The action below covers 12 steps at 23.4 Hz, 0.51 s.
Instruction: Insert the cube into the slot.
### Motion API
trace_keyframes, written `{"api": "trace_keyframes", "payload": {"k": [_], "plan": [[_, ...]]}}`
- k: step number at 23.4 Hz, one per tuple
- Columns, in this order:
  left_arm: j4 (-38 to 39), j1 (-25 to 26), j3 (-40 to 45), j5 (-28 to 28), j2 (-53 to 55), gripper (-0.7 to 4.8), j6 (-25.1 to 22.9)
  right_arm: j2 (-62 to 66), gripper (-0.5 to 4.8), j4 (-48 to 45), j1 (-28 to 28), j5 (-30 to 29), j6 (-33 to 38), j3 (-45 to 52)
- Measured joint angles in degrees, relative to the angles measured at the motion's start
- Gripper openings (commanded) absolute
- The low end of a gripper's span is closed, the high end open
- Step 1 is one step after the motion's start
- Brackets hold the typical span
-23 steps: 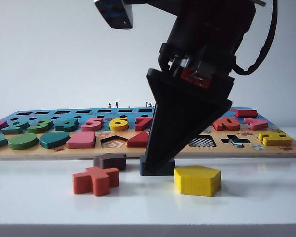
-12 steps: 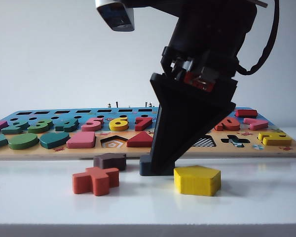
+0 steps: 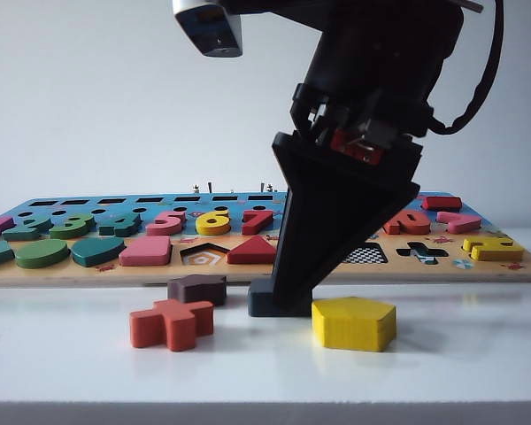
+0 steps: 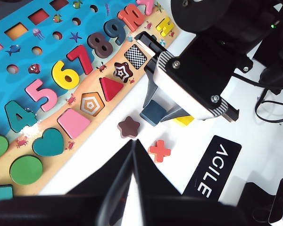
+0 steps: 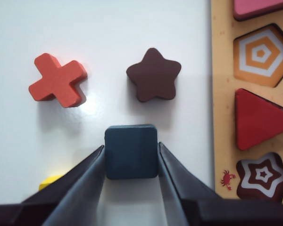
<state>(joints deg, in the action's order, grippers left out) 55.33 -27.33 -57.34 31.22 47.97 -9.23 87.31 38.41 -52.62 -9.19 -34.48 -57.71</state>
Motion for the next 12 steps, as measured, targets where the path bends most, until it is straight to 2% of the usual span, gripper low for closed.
{"api": "trace_keyframes", "payload": {"k": [7,12], "plan": [[0.0,-0.02,0.0,0.0,0.0,0.2,0.0,-1.81,1.76,0.66,0.0,0.72,-0.02,0.04],[-0.02,0.0,0.0,0.0,0.0,0.2,0.0,-8.24,1.75,0.94,0.0,5.92,-0.04,0.02]]}}
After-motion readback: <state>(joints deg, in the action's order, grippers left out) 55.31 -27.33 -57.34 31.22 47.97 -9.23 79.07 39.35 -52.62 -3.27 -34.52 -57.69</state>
